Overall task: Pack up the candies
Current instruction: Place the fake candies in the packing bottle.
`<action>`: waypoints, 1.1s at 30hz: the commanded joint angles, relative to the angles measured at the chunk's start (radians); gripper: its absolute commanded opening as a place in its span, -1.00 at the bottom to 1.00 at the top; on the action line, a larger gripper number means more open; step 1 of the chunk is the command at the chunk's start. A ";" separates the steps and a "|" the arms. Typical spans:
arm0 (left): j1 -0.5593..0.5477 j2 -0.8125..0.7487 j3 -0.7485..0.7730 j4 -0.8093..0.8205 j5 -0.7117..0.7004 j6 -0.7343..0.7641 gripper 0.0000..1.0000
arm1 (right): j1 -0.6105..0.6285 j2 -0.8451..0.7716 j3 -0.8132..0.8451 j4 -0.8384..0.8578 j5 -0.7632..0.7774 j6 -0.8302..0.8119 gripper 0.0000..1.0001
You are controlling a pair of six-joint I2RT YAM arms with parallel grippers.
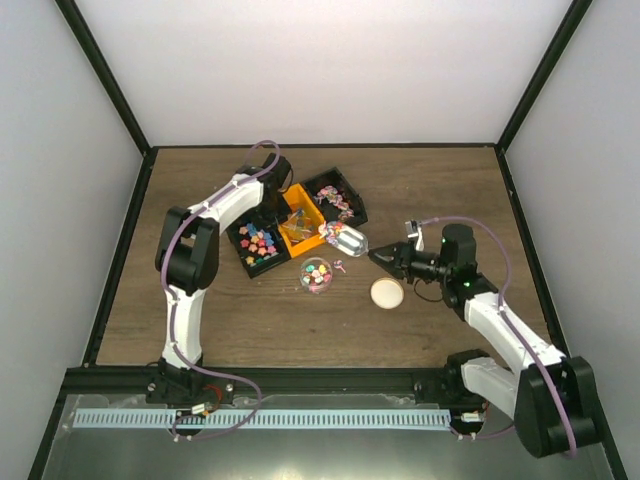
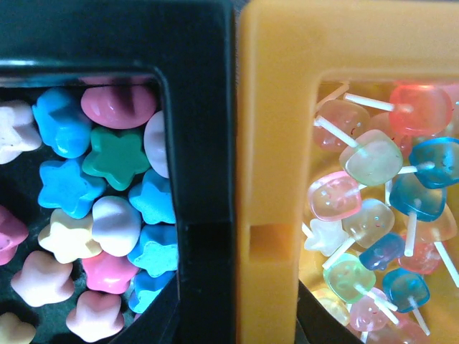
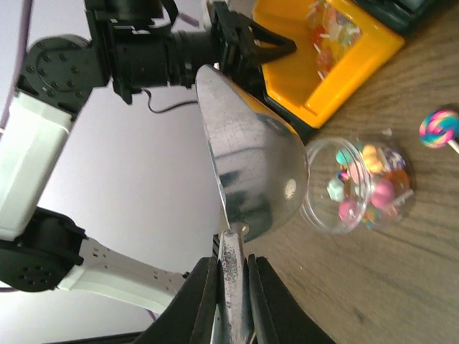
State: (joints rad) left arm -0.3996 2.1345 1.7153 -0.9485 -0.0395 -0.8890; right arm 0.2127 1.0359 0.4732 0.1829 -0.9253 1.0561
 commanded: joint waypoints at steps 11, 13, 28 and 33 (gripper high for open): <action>0.008 0.062 -0.042 0.107 0.125 0.009 -0.92 | -0.001 -0.124 0.056 -0.536 0.064 -0.323 -0.99; 0.009 0.063 -0.043 0.108 0.126 0.008 -0.92 | 0.005 -0.112 0.078 -0.563 0.078 -0.347 -0.99; 0.010 0.043 -0.075 0.120 0.123 0.008 -0.92 | 0.183 -0.018 0.239 -0.677 0.287 -0.420 -0.99; 0.010 0.042 -0.078 0.121 0.124 0.006 -0.92 | 0.217 0.026 0.323 -0.776 0.378 -0.476 -0.99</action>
State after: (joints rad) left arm -0.3977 2.1197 1.6875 -0.9184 -0.0330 -0.8864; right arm 0.3996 1.0397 0.7109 -0.5137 -0.6384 0.6418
